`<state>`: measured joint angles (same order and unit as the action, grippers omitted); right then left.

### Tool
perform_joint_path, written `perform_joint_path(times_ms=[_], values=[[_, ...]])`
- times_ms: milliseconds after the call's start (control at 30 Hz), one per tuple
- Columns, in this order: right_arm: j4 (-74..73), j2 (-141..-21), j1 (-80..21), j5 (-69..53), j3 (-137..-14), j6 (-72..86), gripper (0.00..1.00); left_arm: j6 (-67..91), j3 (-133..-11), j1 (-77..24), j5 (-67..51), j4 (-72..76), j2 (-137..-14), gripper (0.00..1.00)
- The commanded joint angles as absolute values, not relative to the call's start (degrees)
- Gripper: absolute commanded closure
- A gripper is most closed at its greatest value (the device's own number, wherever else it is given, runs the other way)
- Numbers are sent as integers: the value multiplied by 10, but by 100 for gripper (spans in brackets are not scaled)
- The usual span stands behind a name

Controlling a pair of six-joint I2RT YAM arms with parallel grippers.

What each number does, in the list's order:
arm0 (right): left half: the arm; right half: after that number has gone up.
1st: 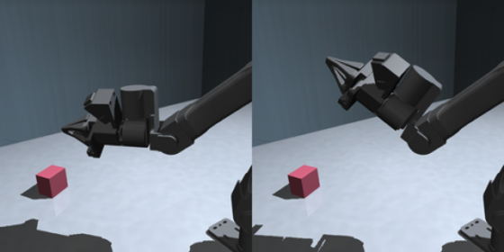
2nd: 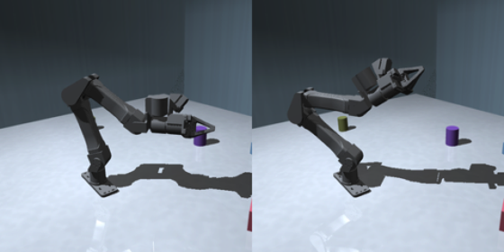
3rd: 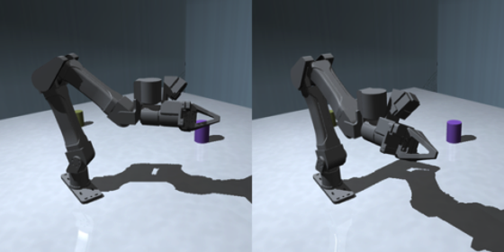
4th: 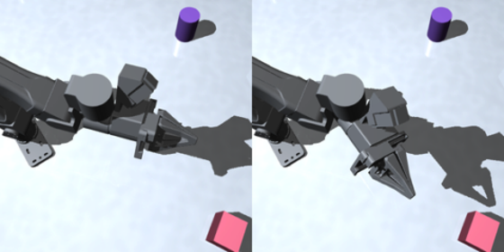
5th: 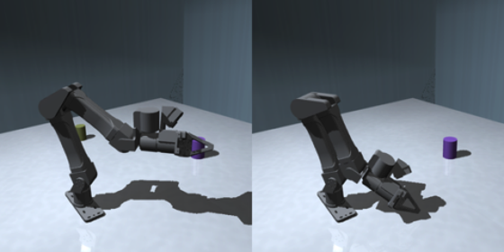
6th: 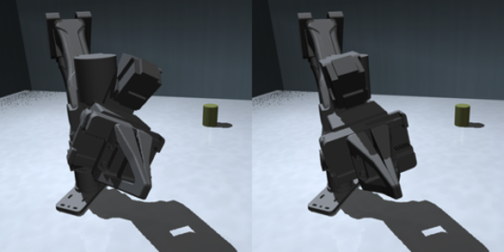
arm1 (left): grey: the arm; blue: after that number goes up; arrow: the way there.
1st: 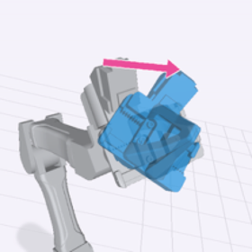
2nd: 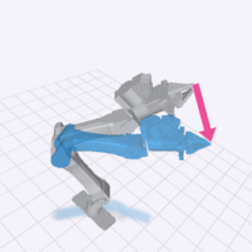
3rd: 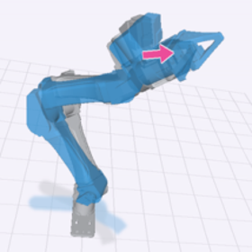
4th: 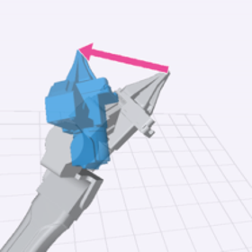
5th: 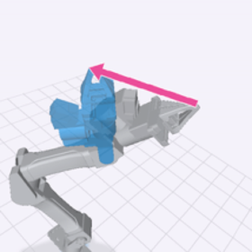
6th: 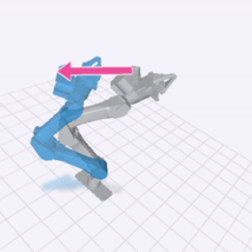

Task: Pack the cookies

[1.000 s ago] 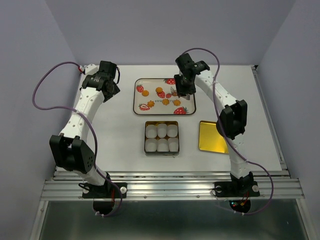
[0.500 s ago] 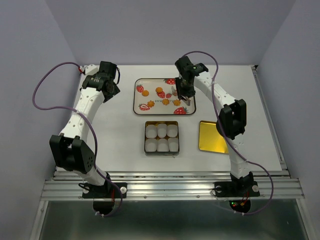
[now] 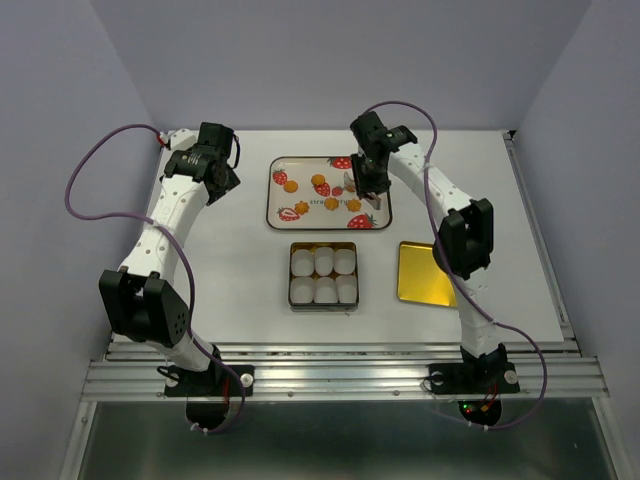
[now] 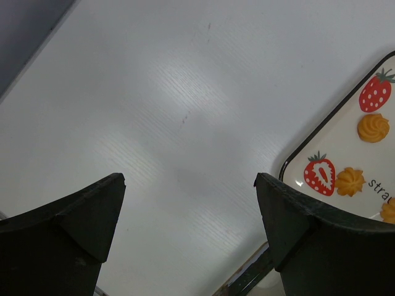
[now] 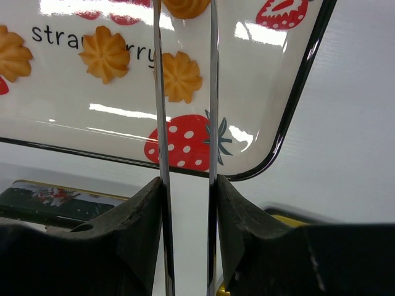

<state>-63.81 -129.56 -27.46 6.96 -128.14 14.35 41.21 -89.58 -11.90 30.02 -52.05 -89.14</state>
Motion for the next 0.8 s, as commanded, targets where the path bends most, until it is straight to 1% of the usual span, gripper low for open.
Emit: perform_joint_path(times_ms=[0,367,533,633,767], values=[[-614,-1248,-279,80,-1288,141,60,415,-897,-121,309,-525,-871,1],[-617,-1206,-279,87,-1268,147,62,417,-900,-121,304,-520,-875,1],[-630,-1187,-279,72,-1267,143,62,415,-905,-121,301,-520,-881,1],[-636,-1151,-279,52,-1247,149,62,415,-910,-121,300,-519,-884,1],[-637,-1114,-292,56,-1218,142,62,415,-920,-121,296,-513,-896,1]])
